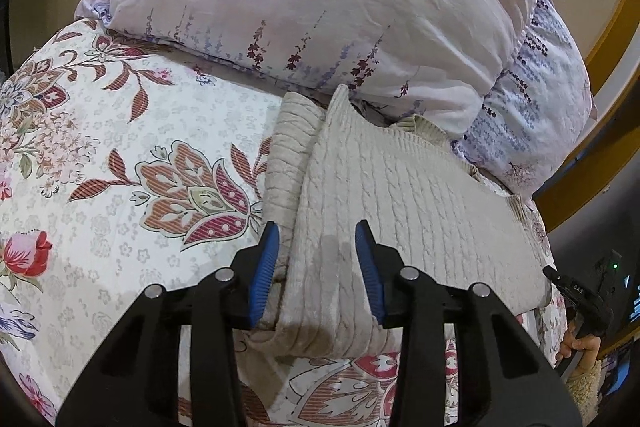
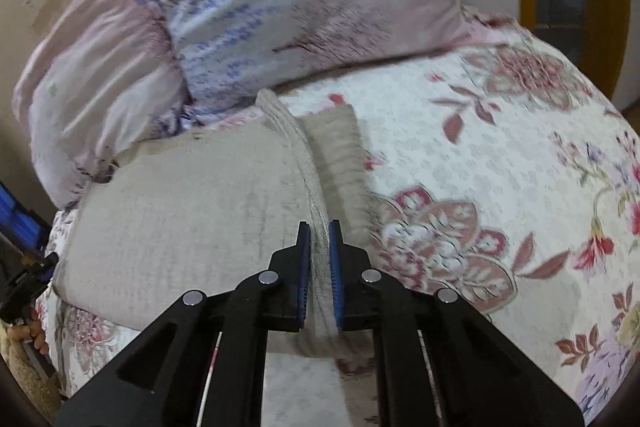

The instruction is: Fold small clothes

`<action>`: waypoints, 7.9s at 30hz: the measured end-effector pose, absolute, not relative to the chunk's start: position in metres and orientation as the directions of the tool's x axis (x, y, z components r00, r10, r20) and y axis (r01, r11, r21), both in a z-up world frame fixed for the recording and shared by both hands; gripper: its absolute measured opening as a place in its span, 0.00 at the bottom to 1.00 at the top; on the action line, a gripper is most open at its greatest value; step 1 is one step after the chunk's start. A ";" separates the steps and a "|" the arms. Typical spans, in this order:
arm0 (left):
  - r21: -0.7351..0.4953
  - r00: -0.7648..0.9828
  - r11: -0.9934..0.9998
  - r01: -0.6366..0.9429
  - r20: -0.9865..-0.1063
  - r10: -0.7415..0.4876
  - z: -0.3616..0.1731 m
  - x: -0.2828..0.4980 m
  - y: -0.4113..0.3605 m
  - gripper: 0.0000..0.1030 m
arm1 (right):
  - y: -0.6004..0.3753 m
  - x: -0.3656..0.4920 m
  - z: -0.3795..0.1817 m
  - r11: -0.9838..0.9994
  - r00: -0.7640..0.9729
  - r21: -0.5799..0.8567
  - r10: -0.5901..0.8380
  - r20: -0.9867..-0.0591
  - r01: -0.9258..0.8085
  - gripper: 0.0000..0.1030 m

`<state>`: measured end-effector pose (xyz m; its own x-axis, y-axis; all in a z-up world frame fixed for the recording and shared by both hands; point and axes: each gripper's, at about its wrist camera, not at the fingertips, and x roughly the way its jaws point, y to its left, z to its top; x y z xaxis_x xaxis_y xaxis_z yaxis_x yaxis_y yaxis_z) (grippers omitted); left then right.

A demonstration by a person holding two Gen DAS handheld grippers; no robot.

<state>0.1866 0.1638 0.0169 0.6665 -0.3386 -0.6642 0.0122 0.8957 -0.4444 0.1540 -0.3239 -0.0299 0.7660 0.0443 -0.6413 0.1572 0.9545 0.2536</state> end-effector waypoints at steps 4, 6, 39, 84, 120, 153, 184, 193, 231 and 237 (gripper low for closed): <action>-0.446 0.666 0.895 0.013 -0.664 -0.340 0.016 0.186 0.163 0.38 | -0.329 0.156 -0.035 0.939 0.763 0.299 0.067 -0.643 0.170 0.10; -0.441 0.665 0.897 0.015 -0.666 -0.338 0.016 0.186 0.163 0.38 | -0.328 0.157 -0.034 0.939 0.762 0.304 0.075 -0.643 0.163 0.10; -0.403 0.628 0.915 0.003 -0.712 -0.315 0.003 0.172 0.168 0.11 | -0.325 0.138 -0.050 0.945 0.737 0.256 0.025 -0.675 0.203 0.10; -0.525 0.670 0.849 -0.064 -0.653 -0.353 0.022 0.206 0.171 0.76 | -0.317 0.262 -0.027 0.869 0.731 0.456 0.182 -0.658 0.194 0.50; -0.685 0.659 0.719 -0.122 -0.598 -0.457 -0.002 0.232 0.173 0.74 | -0.152 0.217 -0.047 0.981 0.736 -0.127 0.024 -0.677 -0.149 0.69; -0.787 0.604 0.546 0.288 -0.294 -0.741 0.098 0.229 0.034 0.15 | -0.184 0.205 -0.028 0.990 0.744 -0.016 0.094 -0.662 -0.140 0.71; -0.628 0.568 0.759 0.172 -0.566 -0.597 0.043 0.232 -0.023 0.79 | -0.334 0.197 -0.024 0.765 0.631 0.644 0.512 -0.583 -0.027 0.69; -0.667 0.450 0.712 0.218 -0.579 -0.680 0.014 0.234 -0.032 0.76 | -0.322 0.218 -0.047 0.737 0.564 0.676 0.563 -0.604 -0.012 0.47; -0.683 0.393 0.664 0.303 -0.545 -0.741 0.013 0.227 -0.046 0.80 | -0.336 0.186 0.020 0.948 0.847 0.315 0.131 -0.516 0.045 0.15; -0.658 0.368 0.689 0.304 -0.586 -0.722 0.016 0.227 -0.052 0.79 | -0.366 0.216 -0.024 0.916 0.744 0.372 0.141 -0.653 0.153 0.21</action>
